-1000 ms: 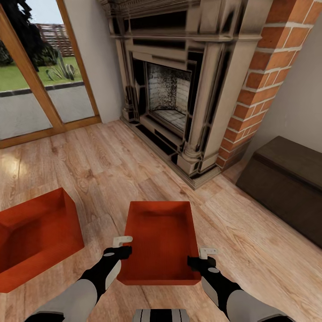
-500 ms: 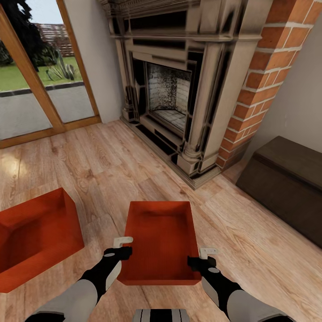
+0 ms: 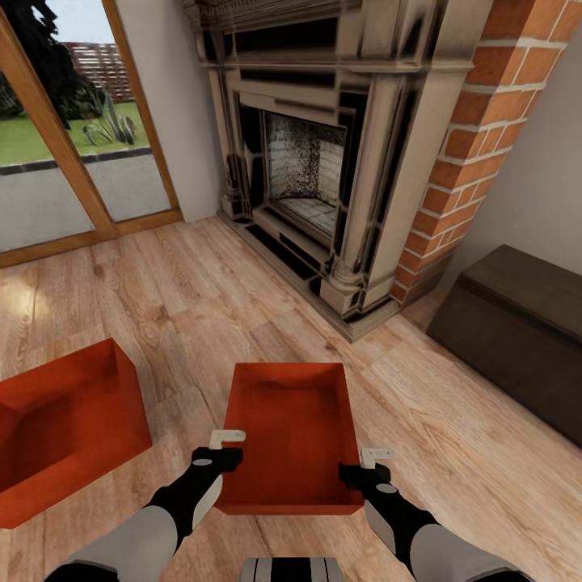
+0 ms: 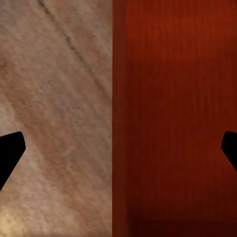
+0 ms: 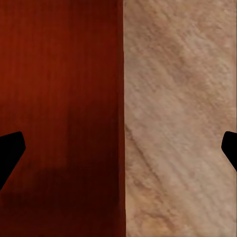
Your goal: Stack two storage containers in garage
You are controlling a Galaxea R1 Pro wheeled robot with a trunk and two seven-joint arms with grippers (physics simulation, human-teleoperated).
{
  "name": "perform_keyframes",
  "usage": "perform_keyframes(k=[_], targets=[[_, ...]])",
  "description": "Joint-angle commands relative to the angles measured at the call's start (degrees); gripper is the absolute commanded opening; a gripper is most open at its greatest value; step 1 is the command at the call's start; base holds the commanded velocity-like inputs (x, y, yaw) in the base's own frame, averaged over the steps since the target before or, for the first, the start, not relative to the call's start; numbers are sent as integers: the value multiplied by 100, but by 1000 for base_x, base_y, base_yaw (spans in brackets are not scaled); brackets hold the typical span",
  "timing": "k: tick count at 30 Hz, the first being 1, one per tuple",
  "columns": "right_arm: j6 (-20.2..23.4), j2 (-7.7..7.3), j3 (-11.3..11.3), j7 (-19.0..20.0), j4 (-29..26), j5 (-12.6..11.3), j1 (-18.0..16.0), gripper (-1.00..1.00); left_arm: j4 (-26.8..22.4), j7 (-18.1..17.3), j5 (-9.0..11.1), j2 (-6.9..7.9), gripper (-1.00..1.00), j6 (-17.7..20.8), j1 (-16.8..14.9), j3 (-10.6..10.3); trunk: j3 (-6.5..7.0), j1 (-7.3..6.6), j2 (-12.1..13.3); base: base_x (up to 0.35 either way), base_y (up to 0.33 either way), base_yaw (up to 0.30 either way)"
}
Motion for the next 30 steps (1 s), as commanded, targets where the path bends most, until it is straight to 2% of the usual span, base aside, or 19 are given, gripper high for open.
perform_keyframes(k=[1, 9, 11, 30], targets=[[-22, -1, 50, -26, 5, -60, -4, 100, -11, 39, 45, 4, 100, 33, -1, -49, -22, 21, -43, 0, 0, 0], [-22, -1, 45, -31, 5, -61, -4, 100, -16, 40, 56, 7, 100, 31, -1, -49, -166, 197, -364, 0, 0, 0], [-26, -1, 43, -33, 5, -61, -2, 100, -17, 40, 56, 7, 100, 31, -1, -46, -210, 202, -367, 0, 0, 0], [97, 18, 6, -43, -23, -107, -28, 100, -25, 30, 71, 7, 100, 25, -1, -44, -210, 202, -367, 0, 0, 0]])
